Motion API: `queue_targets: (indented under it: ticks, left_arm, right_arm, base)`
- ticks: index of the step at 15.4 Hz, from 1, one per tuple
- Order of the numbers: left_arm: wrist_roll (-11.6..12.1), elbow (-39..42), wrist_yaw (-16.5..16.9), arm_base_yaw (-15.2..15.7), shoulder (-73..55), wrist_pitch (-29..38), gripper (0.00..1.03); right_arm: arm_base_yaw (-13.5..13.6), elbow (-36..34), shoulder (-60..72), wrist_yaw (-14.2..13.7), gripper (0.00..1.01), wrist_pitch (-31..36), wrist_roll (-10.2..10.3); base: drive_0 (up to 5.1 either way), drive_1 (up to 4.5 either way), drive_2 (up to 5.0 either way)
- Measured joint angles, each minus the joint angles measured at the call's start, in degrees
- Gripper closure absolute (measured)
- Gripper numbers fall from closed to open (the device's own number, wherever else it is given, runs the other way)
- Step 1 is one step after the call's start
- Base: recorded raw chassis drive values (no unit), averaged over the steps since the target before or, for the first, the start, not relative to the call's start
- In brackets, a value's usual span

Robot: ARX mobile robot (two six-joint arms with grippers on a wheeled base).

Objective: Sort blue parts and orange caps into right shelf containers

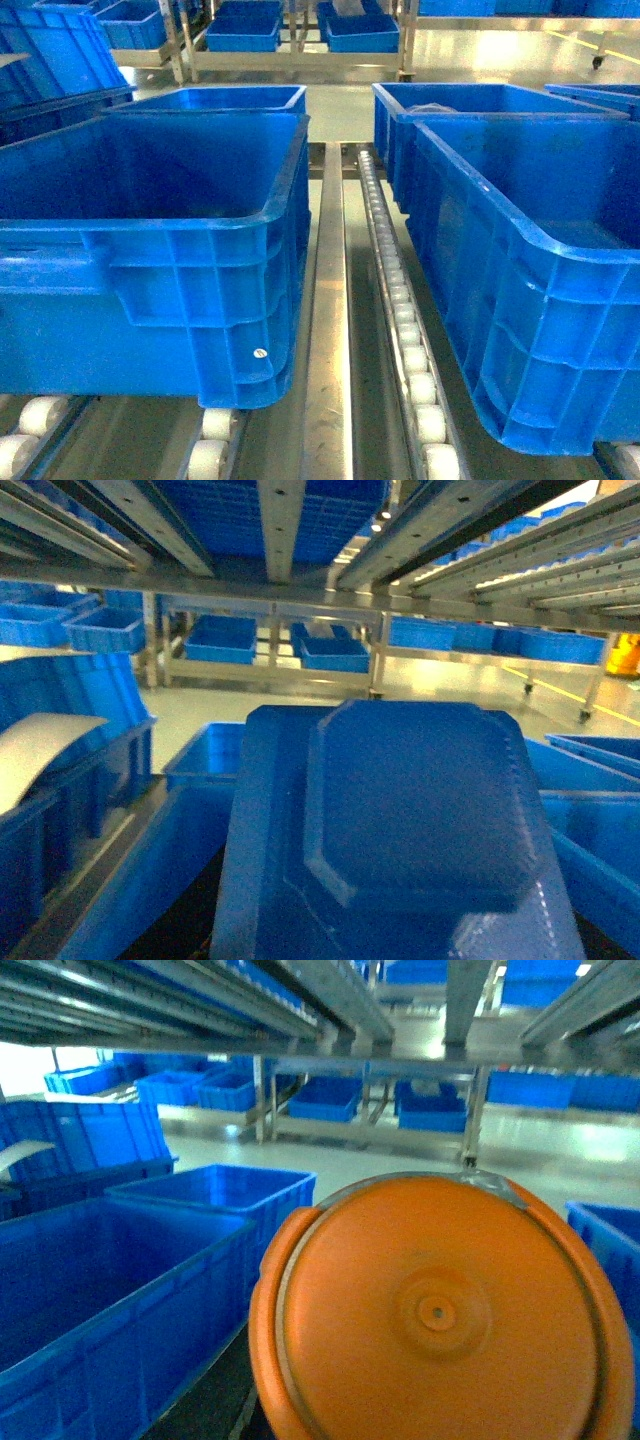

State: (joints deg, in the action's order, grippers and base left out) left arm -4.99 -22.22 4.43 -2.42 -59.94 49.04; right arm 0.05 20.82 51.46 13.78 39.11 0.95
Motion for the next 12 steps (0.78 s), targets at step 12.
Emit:
queue_targets:
  ticks: [12]
  left_arm:
    - [-3.8, -17.0, -1.3, 1.0, -29.4, 0.2, 0.30]
  right_arm:
    - [1.2, 14.1, 32.0, -6.4, 0.35, 4.8, 0.8]
  base:
    - [0.0, 0.00, 0.0]
